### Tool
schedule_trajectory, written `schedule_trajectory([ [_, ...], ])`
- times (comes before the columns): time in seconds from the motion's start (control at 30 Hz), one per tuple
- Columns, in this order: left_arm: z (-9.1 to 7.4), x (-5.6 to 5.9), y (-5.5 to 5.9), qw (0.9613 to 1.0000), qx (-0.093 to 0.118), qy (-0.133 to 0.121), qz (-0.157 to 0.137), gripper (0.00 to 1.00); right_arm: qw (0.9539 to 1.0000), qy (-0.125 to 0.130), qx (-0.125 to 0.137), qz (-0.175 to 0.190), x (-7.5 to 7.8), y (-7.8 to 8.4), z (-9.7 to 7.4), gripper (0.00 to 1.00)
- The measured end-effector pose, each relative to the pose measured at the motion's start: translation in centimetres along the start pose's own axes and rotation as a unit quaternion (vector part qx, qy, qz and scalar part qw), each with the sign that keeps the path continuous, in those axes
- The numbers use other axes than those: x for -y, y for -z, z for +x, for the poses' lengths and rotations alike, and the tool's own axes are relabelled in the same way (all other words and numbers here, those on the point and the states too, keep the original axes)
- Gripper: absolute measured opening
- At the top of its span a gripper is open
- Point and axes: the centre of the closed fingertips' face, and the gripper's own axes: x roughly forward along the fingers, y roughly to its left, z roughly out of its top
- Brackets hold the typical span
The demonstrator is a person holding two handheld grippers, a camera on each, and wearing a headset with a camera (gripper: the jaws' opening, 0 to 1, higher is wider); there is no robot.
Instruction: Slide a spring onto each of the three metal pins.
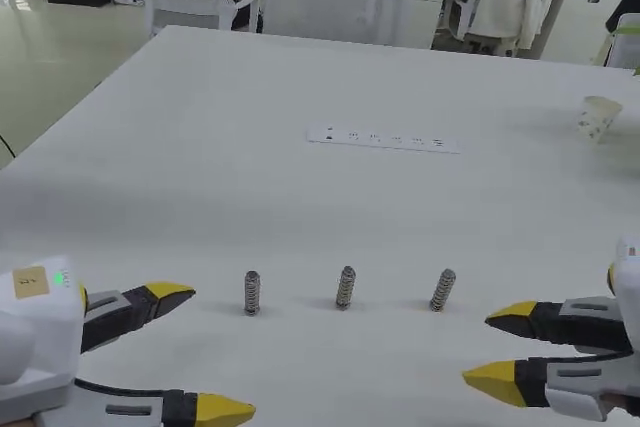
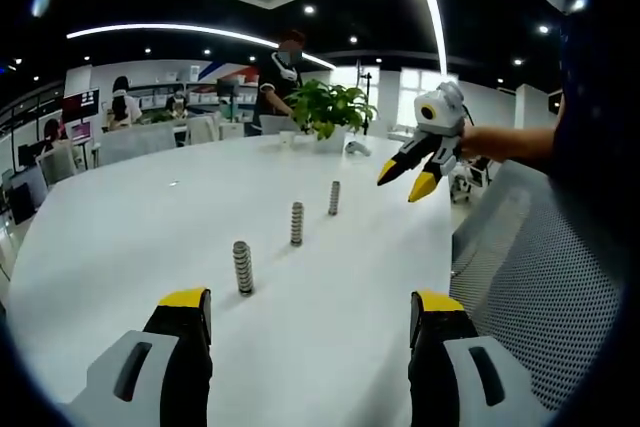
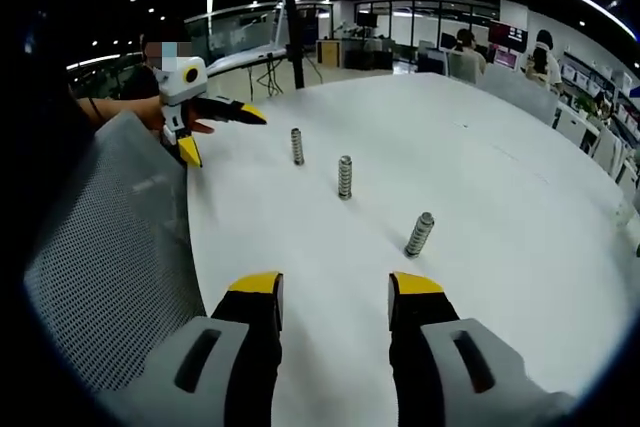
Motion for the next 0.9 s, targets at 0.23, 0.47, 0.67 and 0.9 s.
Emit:
schedule_trajectory([
  [0.23, -0.2, 0.1, 0.1, 1.0, -0.003, -0.001, -0.001, 0.78, 0.9998, 0.008, 0.017, -0.002, 0.8, 0.5, -1.0, 0.47],
  [0.47, -0.2, 0.2, 0.0, 1.0, -0.004, -0.002, -0.001, 0.78, 0.9992, 0.005, 0.037, -0.014, 1.2, 0.8, -1.6, 0.54],
  [0.67, -0.2, 0.2, -0.1, 1.0, -0.004, -0.004, -0.001, 0.78, 0.9989, 0.003, 0.047, -0.011, 1.4, 1.3, -2.0, 0.63],
  [0.9, 0.0, 0.2, -0.1, 1.0, -0.003, -0.008, -0.003, 0.78, 0.9978, -0.003, 0.064, -0.019, 1.3, 1.5, -2.1, 0.75],
])
